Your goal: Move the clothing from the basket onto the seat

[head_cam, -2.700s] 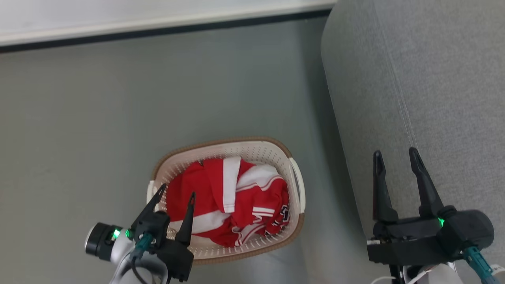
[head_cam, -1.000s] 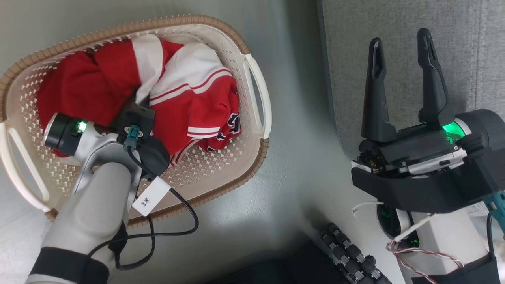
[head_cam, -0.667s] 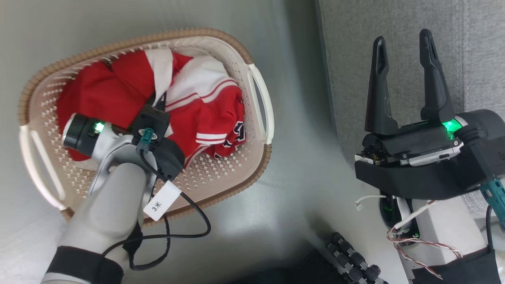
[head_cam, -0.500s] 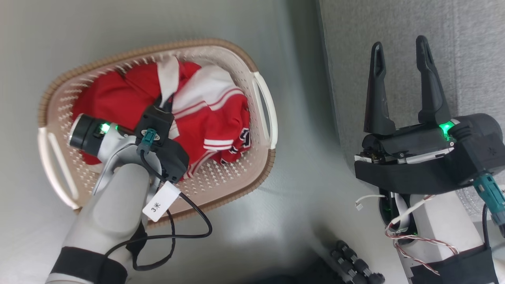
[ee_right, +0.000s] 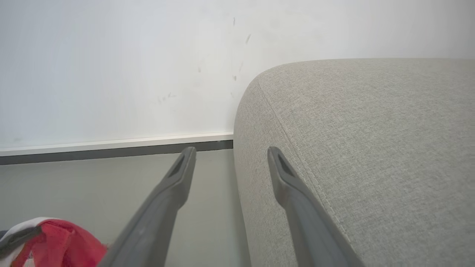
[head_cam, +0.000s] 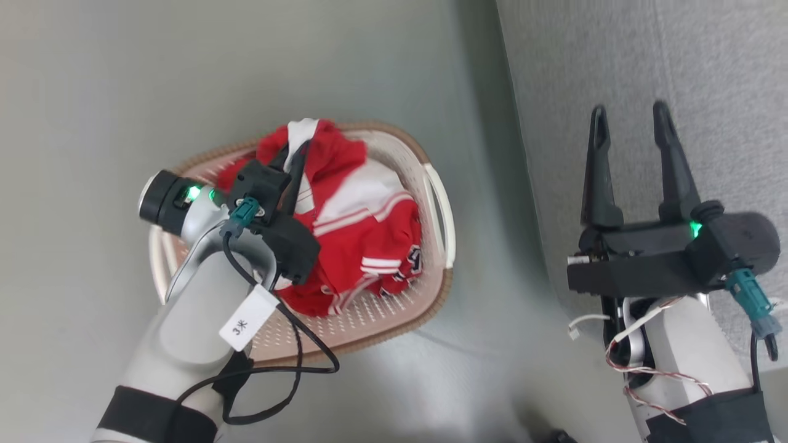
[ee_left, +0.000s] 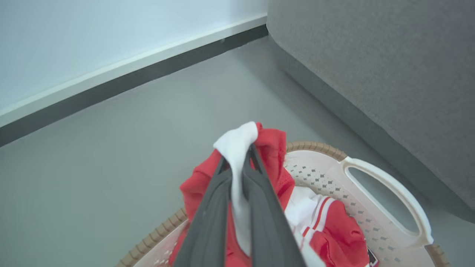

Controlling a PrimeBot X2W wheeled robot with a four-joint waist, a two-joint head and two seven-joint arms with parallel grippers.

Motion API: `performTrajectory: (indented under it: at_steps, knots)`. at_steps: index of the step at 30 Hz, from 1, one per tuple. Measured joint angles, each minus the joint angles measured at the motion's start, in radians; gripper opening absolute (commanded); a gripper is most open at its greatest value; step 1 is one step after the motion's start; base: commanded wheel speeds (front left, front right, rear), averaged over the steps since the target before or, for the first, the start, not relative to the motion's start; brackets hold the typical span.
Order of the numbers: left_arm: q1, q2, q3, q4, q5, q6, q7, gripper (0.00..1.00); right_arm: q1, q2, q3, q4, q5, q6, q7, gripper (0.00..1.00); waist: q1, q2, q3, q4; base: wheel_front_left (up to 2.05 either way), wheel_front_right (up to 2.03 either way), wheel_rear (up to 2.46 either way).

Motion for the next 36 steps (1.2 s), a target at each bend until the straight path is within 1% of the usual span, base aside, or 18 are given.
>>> performTrajectory:
  at_steps: [3, 5, 13, 20, 23, 31, 36]
  knots:
    - [0.000, -0.004, -0.001, -0.030, -0.010, -0.009, 0.000, 0.00, 0.017, -0.002, -0.006, 0.028, 0.000, 0.005, 0.000, 1.00, 0.0000, 0.0000, -0.043, 0.017, 0.00, 0.00, 0.00]
    - [0.000, -0.006, -0.007, -0.058, -0.017, -0.025, 0.000, 0.00, 0.022, -0.002, -0.006, 0.053, 0.000, 0.013, 0.000, 1.00, 0.0000, 0.0000, -0.087, 0.032, 0.00, 0.00, 0.00]
    - [0.001, -0.012, -0.027, -0.125, -0.064, -0.043, 0.000, 0.00, 0.039, -0.002, -0.006, 0.121, 0.007, 0.040, 0.000, 1.00, -0.0001, 0.0000, -0.208, 0.065, 0.00, 0.00, 0.00]
    - [0.015, -0.016, -0.031, -0.144, -0.113, -0.044, 0.000, 0.00, 0.062, -0.002, -0.007, 0.171, 0.007, 0.063, 0.000, 1.00, -0.0001, 0.0000, -0.314, 0.086, 0.00, 0.00, 0.00]
    - [0.026, -0.018, -0.041, -0.145, -0.123, -0.052, 0.000, 0.00, 0.081, -0.004, -0.009, 0.191, 0.007, 0.072, 0.000, 1.00, -0.0001, -0.0001, -0.359, 0.094, 0.00, 0.00, 0.00]
    - [0.025, -0.021, -0.077, -0.146, -0.142, -0.052, 0.000, 0.00, 0.137, -0.015, -0.012, 0.236, 0.007, 0.106, 0.000, 1.00, 0.0000, -0.0001, -0.494, 0.119, 0.00, 0.00, 0.00]
    - [0.025, -0.022, -0.101, -0.142, -0.176, -0.053, 0.000, 0.00, 0.157, -0.022, 0.001, 0.266, 0.006, 0.131, 0.000, 1.00, -0.0001, -0.0001, -0.569, 0.134, 0.00, 0.00, 0.00]
